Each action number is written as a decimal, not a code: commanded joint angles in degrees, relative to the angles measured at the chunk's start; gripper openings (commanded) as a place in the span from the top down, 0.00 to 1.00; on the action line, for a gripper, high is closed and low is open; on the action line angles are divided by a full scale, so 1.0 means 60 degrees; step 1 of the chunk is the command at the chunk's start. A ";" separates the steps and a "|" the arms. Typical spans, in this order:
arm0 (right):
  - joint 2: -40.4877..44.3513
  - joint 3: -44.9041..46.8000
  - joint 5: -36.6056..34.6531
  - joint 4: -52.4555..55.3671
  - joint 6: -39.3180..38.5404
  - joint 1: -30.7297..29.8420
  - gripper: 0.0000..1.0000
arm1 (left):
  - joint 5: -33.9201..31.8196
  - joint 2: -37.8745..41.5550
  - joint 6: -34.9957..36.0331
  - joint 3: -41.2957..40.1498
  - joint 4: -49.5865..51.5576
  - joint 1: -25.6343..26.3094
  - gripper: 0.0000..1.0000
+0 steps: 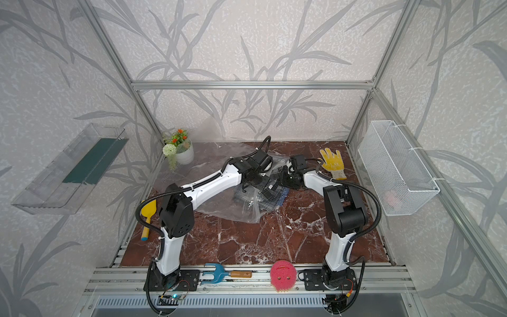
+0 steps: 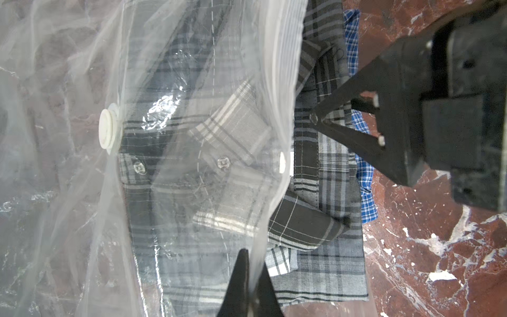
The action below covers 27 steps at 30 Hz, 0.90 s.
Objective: Take the shirt out of the vacuum bag
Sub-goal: Take out the shirt from the vacuum bag.
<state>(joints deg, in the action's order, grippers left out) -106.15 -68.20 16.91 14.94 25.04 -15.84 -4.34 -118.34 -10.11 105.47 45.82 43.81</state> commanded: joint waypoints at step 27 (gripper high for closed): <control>-0.0482 -0.0213 -0.0089 -0.0474 0.0956 -0.0322 0.98 | 0.0132 0.0533 -0.0116 -0.0333 -0.0046 -0.0150 1.00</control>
<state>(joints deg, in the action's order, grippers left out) -108.53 -68.71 15.53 12.16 30.28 -17.58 -3.55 -118.26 -10.15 104.33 45.43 43.33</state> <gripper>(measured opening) 0.045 0.048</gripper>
